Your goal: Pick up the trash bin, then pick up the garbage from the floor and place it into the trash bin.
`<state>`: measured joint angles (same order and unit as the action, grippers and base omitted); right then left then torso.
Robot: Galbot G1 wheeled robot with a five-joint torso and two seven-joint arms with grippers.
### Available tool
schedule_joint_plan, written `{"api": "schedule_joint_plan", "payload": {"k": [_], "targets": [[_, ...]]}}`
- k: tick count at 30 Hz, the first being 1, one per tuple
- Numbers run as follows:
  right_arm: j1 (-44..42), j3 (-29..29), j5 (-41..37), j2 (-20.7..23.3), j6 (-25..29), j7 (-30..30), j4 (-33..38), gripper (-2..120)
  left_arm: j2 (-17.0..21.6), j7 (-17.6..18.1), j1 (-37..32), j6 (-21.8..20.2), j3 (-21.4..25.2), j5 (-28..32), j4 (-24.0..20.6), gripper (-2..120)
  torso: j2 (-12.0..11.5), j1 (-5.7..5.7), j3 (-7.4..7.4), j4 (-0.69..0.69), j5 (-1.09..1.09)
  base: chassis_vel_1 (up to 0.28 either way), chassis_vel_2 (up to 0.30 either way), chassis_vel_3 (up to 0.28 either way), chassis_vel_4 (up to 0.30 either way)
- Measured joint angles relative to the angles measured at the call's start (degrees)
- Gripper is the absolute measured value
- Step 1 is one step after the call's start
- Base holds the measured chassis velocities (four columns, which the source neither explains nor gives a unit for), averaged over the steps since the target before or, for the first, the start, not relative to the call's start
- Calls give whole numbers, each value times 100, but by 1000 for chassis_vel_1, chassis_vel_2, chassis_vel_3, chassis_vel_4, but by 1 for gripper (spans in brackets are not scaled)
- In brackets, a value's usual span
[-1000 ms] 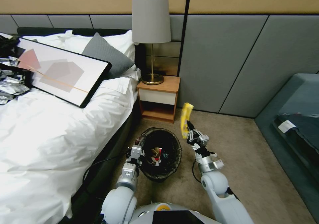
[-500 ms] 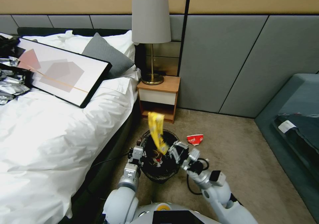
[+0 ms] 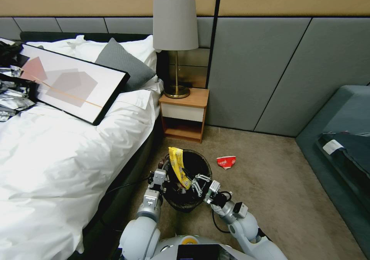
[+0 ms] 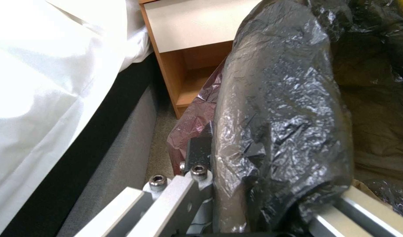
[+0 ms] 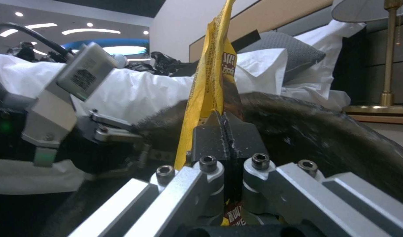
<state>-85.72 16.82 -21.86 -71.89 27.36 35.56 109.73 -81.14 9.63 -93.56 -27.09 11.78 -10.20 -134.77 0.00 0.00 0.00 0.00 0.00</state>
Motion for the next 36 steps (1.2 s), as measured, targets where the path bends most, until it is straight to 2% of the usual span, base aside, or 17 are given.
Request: {"api": "schedule_joint_plan", "payload": {"k": [10, 15, 17, 18, 20, 21, 24, 25, 29, 30, 31, 33, 35, 36], "targets": [[51, 109, -5, -7, 15, -39, -177, 0, 0, 2, -11, -2, 17, 7, -28, 0, 0, 0, 0, 0, 0, 0, 0, 0, 0], [52, 124, 40, -20, 14, -81, -178, 18, 0, 2, 14, -14, 25, 22, -30, 0, 0, 0, 0, 0, 0, 0, 0, 0, 0], [48, 124, 43, -21, 14, -83, -174, 20, 0, 2, 14, -14, 26, 22, -30, 0, 0, 0, 0, 0, 0, 0, 0, 0, 0], [25, 126, 54, -30, 17, -87, -138, 28, 2, 3, 15, -15, 28, 24, -29, 0, 0, 0, 0, 0, 0, 0, 0, 0, 0], [5, 127, 72, -39, 24, -97, -113, 36, 12, 3, 16, -15, 34, 31, -28, 0, 0, 0, 0, 0, 0, 0, 0, 0, 0], [5, 127, 72, -39, 24, -97, -113, 36, 12, 3, 16, -15, 34, 31, -28, 0, 0, 0, 0, 0, 0, 0, 0, 0, 0], [-19, 125, 91, -36, 15, -185, -63, 52, 14, 5, 18, -17, 30, 35, -24, 0, 0, 0, 0, 0, 0, 0, 0, 0, 0], [-19, 125, 91, -36, 15, -185, -63, 52, 14, 5, 18, -17, 30, 35, -24, 0, 0, 0, 0, 0, 0, 0, 0, 0, 0], [-50, 118, 120, -22, -9, -271, -23, 68, 15, 5, 27, -20, 18, 36, -19, 0, 0, 0, 0, 0, 0, 0, 0, 0, 0], [-50, 118, 120, -22, -9, -271, -23, 68, 15, 5, 27, -20, 18, 36, -19, 0, 0, 0, 0, 0, 0, 0, 0, 0, 0], [-53, 118, 125, -15, -11, -277, -14, 76, 15, 5, 32, -21, 15, 37, -20, 0, 0, 0, 0, 0, 0, 0, 0, 0, 0], [-55, 120, 130, 1, -14, -288, 1, 84, 15, 5, 32, -22, 6, 38, -19, 0, 0, 0, 0, 0, 0, 0, 0, 0, 0], [-55, 121, 134, 7, -15, -294, 4, 86, 15, 5, 31, -23, 3, 38, -19, 0, 0, 0, 0, 0, 0, 0, 0, 0, 0], [-55, 124, 141, 18, -16, -300, 11, 93, 16, 8, 27, -27, -2, 41, -20, 0, 0, 0, 0, 0, 0, 0, 0, 0, 0]]}}
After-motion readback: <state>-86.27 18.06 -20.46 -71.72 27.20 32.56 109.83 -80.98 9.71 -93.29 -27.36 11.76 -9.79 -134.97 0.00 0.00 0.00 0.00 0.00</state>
